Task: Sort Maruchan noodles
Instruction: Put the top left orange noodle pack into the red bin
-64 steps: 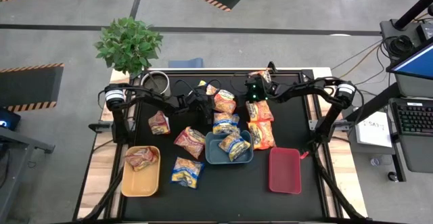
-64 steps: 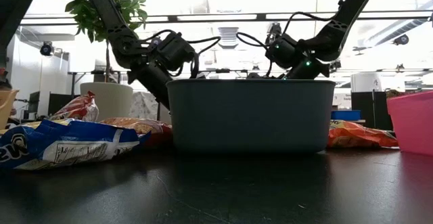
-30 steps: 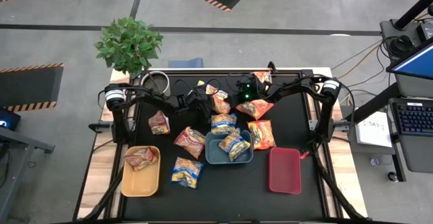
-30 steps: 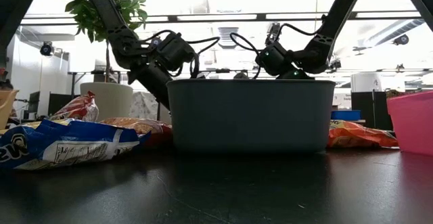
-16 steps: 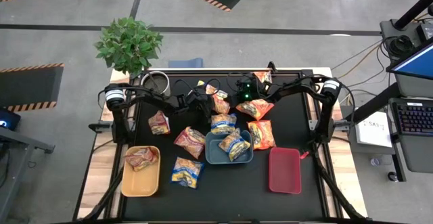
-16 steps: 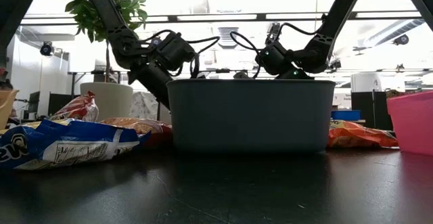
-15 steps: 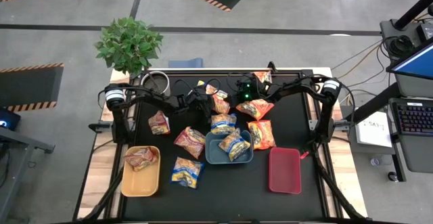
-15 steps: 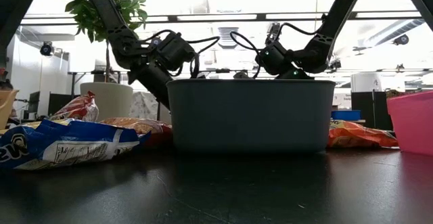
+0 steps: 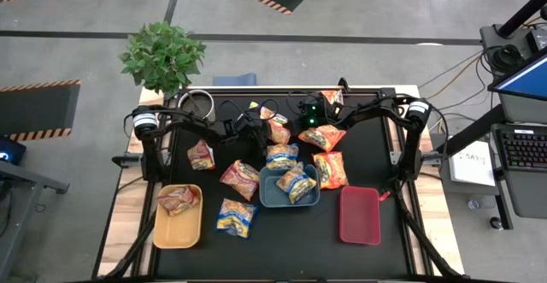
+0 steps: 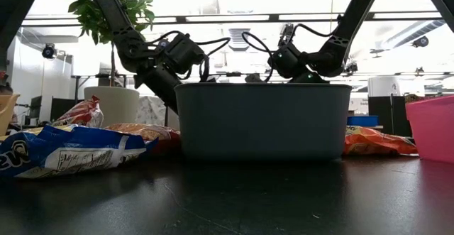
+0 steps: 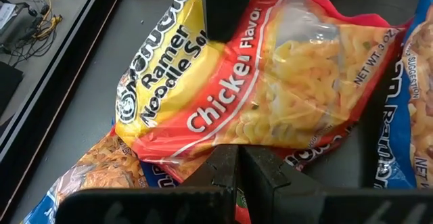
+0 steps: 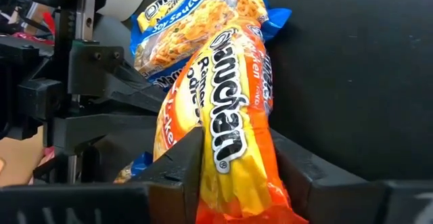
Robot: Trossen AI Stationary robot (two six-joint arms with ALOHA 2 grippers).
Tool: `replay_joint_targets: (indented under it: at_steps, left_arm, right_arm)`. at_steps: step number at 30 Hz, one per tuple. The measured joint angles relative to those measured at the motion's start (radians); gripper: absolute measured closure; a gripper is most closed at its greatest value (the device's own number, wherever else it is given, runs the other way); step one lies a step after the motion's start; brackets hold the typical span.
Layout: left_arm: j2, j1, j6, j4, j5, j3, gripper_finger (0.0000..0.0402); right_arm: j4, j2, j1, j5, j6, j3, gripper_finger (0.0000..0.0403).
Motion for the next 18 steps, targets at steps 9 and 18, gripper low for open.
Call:
replay_joint_targets:
  at_steps: [9, 18]
  left_arm:
    - [0.0, 0.0, -0.014, 0.001, 0.0, 0.0, 0.0402]
    - [-0.006, 0.0, -0.023, 0.016, 0.0, 0.0, 0.0383]
  right_arm:
    - [0.004, 0.0, 0.0, 0.0, 0.0, 0.0, 0.029]
    - [0.005, 0.0, -0.002, 0.0, 0.0, 0.0, 0.0291]
